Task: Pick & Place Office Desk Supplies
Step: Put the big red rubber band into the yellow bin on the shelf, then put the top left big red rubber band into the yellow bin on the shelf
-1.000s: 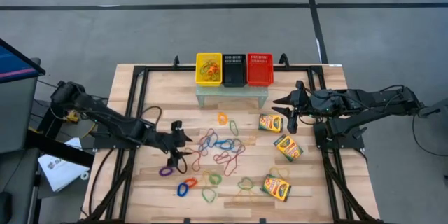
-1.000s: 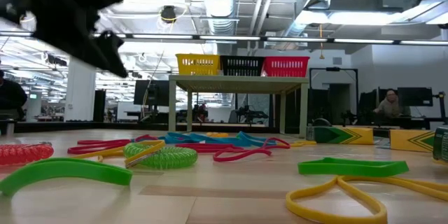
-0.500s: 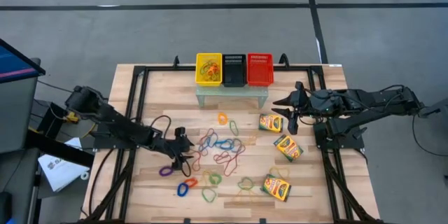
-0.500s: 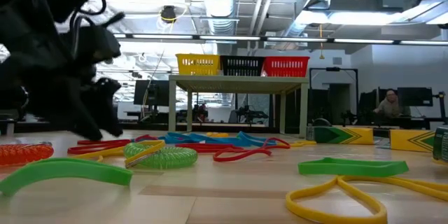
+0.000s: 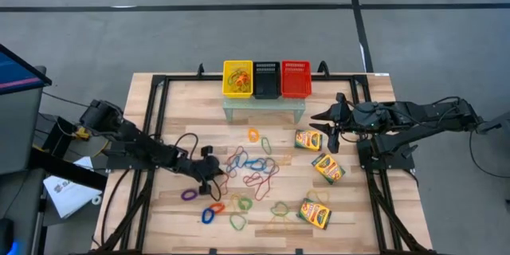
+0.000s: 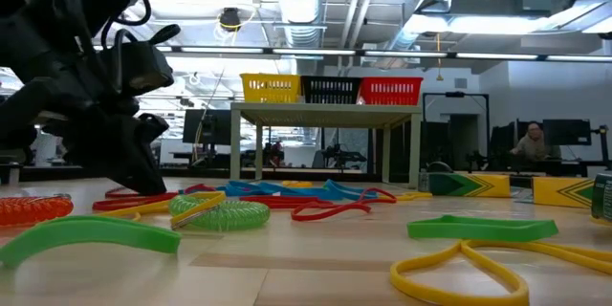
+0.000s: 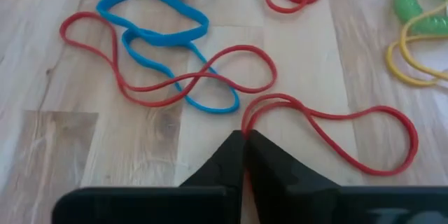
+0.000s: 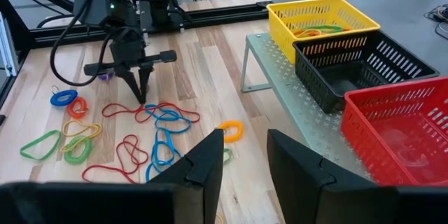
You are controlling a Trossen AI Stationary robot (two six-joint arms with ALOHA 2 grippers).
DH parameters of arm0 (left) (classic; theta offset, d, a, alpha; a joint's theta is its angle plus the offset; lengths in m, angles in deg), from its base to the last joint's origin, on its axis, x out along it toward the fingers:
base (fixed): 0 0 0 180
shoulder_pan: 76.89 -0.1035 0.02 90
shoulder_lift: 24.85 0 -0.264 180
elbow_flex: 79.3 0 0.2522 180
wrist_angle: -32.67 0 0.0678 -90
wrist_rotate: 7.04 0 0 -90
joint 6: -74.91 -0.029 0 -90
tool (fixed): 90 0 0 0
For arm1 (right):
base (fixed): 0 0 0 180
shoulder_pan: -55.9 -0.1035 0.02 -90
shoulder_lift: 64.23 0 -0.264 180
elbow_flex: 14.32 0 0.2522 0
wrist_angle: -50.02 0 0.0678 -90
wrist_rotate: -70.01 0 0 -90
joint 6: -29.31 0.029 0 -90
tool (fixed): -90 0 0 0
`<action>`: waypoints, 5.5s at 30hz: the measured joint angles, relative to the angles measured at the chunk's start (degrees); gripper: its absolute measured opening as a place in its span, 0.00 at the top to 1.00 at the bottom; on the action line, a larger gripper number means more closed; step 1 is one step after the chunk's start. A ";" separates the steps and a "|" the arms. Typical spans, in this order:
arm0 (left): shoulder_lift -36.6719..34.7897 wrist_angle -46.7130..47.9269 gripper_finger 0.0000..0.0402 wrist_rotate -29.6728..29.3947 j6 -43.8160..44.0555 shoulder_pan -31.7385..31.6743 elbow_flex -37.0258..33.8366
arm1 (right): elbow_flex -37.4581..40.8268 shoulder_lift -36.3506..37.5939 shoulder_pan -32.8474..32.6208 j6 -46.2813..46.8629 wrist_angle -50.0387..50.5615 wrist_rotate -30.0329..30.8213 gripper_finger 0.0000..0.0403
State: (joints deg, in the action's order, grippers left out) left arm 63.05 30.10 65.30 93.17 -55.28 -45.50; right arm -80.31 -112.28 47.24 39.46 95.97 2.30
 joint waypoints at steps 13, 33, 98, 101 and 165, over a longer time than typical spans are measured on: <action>-13.94 1.86 1.00 -3.24 -0.21 -2.24 2.40 | 0.00 0.00 0.00 0.00 0.38 0.01 0.73; -23.63 3.69 1.00 -2.98 -35.56 -35.90 25.49 | 0.01 0.01 -0.04 1.90 0.62 -1.48 0.73; -8.22 28.84 0.46 -3.51 6.00 -6.66 21.85 | 0.00 0.00 -0.81 -1.57 1.51 -2.35 0.73; -6.77 25.61 0.46 -6.19 7.30 -5.30 18.71 | 0.00 0.00 -0.80 -1.57 1.65 -2.97 0.73; -16.59 15.52 1.00 -6.66 -15.52 -26.05 29.06 | 0.02 0.02 -0.59 -1.75 2.12 -2.78 0.73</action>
State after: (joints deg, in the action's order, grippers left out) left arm 46.46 45.62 58.63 77.65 -81.32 -16.45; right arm -80.29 -112.26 46.64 37.71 98.09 -0.47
